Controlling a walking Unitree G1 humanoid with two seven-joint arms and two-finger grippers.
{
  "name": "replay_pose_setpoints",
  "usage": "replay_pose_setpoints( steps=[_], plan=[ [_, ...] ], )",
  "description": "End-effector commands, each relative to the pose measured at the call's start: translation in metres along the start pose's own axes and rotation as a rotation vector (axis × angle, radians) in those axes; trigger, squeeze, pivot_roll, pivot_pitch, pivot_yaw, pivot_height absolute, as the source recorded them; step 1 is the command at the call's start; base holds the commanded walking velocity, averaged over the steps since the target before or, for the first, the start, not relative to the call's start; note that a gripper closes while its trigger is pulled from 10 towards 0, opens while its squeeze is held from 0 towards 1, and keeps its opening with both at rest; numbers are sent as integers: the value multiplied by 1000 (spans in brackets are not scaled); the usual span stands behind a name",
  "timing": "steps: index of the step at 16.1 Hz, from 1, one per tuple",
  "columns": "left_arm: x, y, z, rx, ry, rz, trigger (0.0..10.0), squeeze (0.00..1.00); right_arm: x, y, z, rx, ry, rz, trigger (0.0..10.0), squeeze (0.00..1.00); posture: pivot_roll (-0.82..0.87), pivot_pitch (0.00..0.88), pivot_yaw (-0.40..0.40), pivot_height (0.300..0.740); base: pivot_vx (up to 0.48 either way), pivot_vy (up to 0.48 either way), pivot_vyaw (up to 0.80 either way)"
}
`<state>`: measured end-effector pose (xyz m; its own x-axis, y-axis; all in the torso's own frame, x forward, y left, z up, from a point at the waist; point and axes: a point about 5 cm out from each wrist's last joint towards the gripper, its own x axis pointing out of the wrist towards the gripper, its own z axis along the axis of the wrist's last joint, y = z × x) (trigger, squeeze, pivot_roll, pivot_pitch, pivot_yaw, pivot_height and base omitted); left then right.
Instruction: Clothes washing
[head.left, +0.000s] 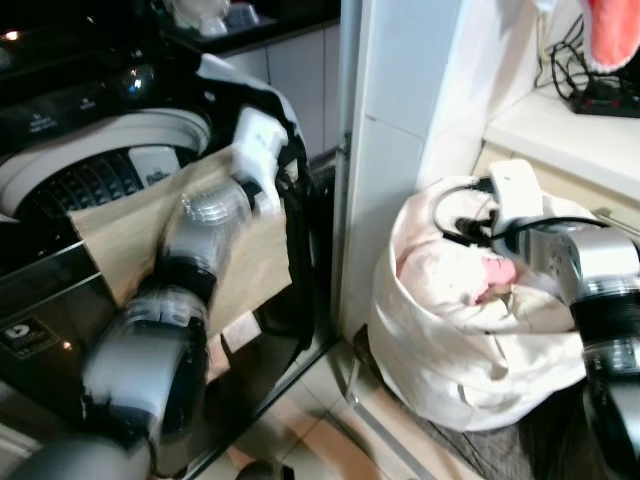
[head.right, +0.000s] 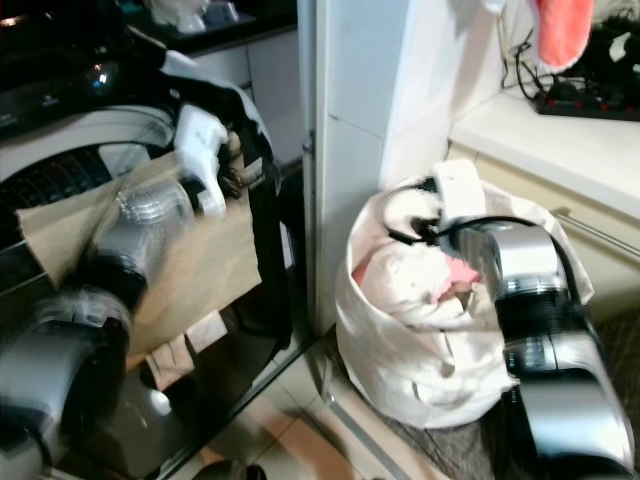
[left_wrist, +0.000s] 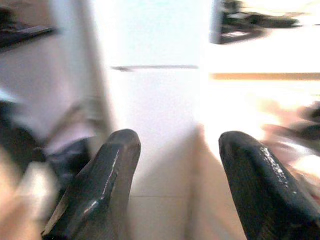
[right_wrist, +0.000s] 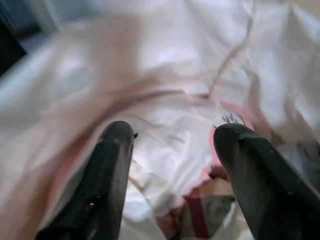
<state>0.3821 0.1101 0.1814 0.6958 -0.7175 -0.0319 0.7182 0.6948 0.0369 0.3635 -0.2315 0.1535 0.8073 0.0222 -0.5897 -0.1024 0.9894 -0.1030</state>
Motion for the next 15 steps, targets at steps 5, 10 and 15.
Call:
replay_pose_setpoints(
  steps=[5,10,15],
  plan=[
    [-20,-26,13,81,21,-179,10000,0,24,11,-19,-83,69,95,10000,1000,43,0,16,740,0,0,0],
    [-43,-59,34,75,28,-259,10000,0,35,11,-49,-146,117,16,10000,1000,125,0,13,740,0,0,0],
    [-55,-74,30,61,77,-272,10000,0,40,22,-75,-90,150,-8,10000,0,151,25,12,740,0,0,0]
  ],
)
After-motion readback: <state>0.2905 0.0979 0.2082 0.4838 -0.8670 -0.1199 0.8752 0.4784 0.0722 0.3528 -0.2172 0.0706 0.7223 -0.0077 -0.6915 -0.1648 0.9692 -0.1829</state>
